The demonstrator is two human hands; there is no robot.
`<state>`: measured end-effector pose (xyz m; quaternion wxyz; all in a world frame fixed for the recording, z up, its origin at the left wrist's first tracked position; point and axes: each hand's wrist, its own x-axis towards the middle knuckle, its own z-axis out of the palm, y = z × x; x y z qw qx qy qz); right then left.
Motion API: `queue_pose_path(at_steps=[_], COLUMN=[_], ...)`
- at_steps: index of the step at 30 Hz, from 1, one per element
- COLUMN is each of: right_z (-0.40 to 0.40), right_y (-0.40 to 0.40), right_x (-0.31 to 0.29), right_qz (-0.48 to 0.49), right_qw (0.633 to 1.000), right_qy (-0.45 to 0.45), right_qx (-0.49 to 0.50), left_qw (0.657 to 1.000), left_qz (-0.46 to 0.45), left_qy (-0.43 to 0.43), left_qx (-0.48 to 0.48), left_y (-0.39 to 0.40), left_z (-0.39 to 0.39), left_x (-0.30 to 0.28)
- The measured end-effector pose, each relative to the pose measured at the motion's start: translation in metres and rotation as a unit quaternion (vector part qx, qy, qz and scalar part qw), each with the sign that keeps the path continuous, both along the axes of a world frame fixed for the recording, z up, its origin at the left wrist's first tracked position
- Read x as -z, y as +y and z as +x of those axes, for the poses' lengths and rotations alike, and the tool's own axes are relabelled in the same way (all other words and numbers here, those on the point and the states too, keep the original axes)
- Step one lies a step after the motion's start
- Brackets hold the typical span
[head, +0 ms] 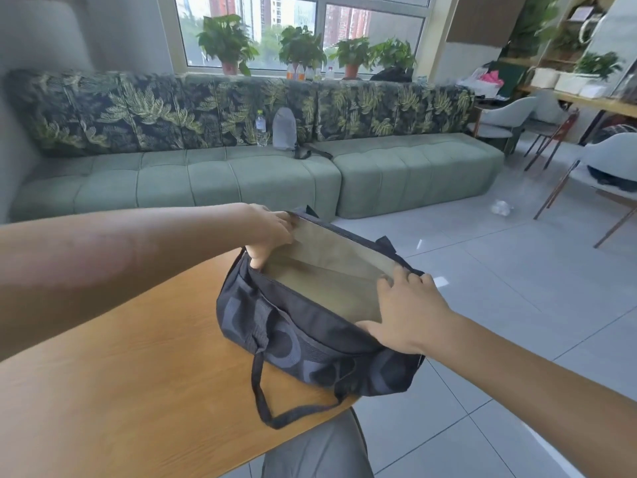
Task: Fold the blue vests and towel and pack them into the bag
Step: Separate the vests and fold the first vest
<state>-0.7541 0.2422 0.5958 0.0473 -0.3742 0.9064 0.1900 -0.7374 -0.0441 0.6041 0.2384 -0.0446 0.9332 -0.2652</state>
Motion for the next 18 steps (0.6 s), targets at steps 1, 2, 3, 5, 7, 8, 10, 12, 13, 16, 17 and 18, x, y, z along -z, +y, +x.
queue_pose_path(at_steps=[1,2,3,5,7,8,10,12,13,16,17,18], right_z=[0.002,0.004,0.005,0.005,0.008,0.009,0.007,0.004,0.002,-0.006,-0.009,-0.011], right_y=[-0.004,-0.008,-0.011,-0.017,-0.024,-0.027,-0.03,-0.03,-0.03,-0.026,-0.024,-0.022], right_x=[-0.002,-0.003,-0.004,-0.007,-0.012,-0.014,-0.014,-0.012,-0.011,-0.004,0.0,0.006], right_qz=[-0.007,-0.01,-0.009,0.003,-0.001,-0.013,-0.044,-0.066,-0.074,-0.078,-0.075,-0.075], right_qw=[1.0,0.999,0.999,0.998,0.997,0.997,0.994,0.99,0.989,0.985,0.984,0.982], right_qy=[-0.004,-0.008,-0.006,0.004,-0.014,-0.033,-0.069,-0.08,-0.081,-0.075,-0.073,-0.077], right_qx=[0.017,0.034,0.047,0.064,0.072,0.074,0.078,0.09,0.099,0.132,0.144,0.158], left_qw=[1.0,0.998,0.996,0.991,0.985,0.981,0.973,0.961,0.953,0.94,0.941,0.942], left_qz=[-0.02,-0.035,-0.053,-0.081,-0.108,-0.117,-0.126,-0.125,-0.123,-0.11,-0.102,-0.095], left_qy=[-0.002,0.0,-0.001,-0.004,-0.005,0.0,0.02,0.042,0.05,0.063,0.064,0.063], left_qx=[0.024,0.049,0.07,0.106,0.135,0.152,0.191,0.242,0.271,0.317,0.317,0.316], left_y=[-0.002,-0.003,-0.003,-0.001,-0.001,-0.001,0.001,0.005,0.007,0.02,0.023,0.025], left_z=[-0.004,-0.01,-0.017,-0.034,-0.049,-0.059,-0.084,-0.109,-0.12,-0.144,-0.149,-0.153], left_x=[-0.002,-0.005,-0.009,-0.016,-0.019,-0.02,-0.02,-0.021,-0.021,-0.018,-0.015,-0.01])
